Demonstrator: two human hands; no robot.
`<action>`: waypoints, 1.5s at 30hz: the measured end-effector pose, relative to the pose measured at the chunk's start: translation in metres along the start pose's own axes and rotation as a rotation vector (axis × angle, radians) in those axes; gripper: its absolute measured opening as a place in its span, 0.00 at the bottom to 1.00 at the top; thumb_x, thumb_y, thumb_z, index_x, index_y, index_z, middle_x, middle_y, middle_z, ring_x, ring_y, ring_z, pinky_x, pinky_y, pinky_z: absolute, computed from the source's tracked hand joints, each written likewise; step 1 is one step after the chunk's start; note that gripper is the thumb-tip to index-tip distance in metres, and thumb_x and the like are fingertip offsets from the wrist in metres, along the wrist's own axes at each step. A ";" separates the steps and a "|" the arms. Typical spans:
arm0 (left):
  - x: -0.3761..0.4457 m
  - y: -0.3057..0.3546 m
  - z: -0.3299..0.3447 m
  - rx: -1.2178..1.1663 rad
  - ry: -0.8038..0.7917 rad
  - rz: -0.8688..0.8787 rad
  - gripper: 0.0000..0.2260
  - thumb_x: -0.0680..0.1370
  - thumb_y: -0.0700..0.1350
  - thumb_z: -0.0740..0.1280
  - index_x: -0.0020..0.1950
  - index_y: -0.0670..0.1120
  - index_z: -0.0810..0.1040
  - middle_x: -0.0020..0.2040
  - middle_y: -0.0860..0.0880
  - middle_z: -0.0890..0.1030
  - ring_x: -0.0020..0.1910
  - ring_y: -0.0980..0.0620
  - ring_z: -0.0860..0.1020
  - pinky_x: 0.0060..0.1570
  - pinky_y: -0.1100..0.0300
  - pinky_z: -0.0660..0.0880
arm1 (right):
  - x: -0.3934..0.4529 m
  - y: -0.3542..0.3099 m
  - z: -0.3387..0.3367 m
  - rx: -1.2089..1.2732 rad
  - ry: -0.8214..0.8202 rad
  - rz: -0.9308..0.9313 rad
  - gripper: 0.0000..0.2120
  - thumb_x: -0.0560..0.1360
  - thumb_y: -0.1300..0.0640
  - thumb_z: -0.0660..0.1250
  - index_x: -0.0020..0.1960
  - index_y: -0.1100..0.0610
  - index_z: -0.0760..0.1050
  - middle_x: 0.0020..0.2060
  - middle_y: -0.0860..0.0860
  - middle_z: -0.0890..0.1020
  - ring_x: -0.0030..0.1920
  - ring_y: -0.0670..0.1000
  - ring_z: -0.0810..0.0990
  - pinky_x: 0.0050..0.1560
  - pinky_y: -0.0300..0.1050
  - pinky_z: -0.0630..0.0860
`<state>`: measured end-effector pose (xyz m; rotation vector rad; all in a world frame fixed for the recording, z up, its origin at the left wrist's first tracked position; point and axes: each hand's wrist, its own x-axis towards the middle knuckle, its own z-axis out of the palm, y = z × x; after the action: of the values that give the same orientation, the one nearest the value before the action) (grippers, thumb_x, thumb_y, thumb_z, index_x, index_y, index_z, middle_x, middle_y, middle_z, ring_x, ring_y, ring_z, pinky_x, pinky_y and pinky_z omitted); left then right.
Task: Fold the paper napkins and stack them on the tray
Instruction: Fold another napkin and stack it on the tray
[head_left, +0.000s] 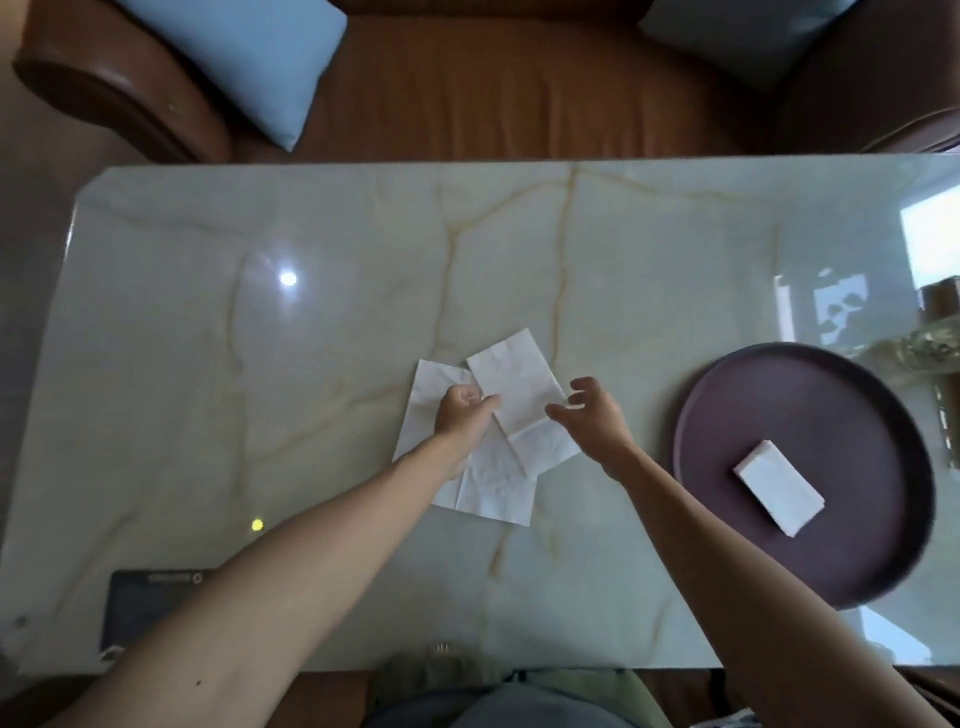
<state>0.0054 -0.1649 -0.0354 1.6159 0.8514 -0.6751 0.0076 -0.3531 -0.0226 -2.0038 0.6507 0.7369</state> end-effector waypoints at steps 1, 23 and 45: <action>0.000 -0.001 -0.002 -0.040 -0.032 -0.018 0.20 0.71 0.52 0.73 0.59 0.47 0.74 0.47 0.48 0.81 0.47 0.48 0.80 0.54 0.51 0.80 | 0.000 0.000 0.007 0.034 -0.009 0.033 0.28 0.74 0.53 0.75 0.70 0.57 0.70 0.57 0.54 0.80 0.54 0.56 0.81 0.48 0.46 0.75; -0.045 0.080 -0.057 1.128 -0.250 1.065 0.25 0.74 0.53 0.74 0.71 0.51 0.76 0.80 0.51 0.65 0.82 0.48 0.55 0.77 0.48 0.54 | -0.082 -0.075 -0.023 -0.655 -0.076 -0.484 0.06 0.80 0.56 0.62 0.51 0.54 0.79 0.46 0.54 0.85 0.46 0.59 0.82 0.49 0.54 0.79; -0.106 0.117 -0.111 1.004 -0.294 0.991 0.13 0.83 0.53 0.64 0.53 0.47 0.85 0.48 0.51 0.86 0.47 0.52 0.82 0.53 0.49 0.78 | -0.116 -0.089 -0.097 -0.682 -0.002 -0.550 0.09 0.80 0.54 0.68 0.44 0.50 0.84 0.32 0.43 0.82 0.39 0.51 0.84 0.48 0.51 0.82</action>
<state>0.0386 -0.0872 0.1378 2.4049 -0.6604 -0.5857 0.0129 -0.3753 0.1508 -2.6258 -0.2108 0.6645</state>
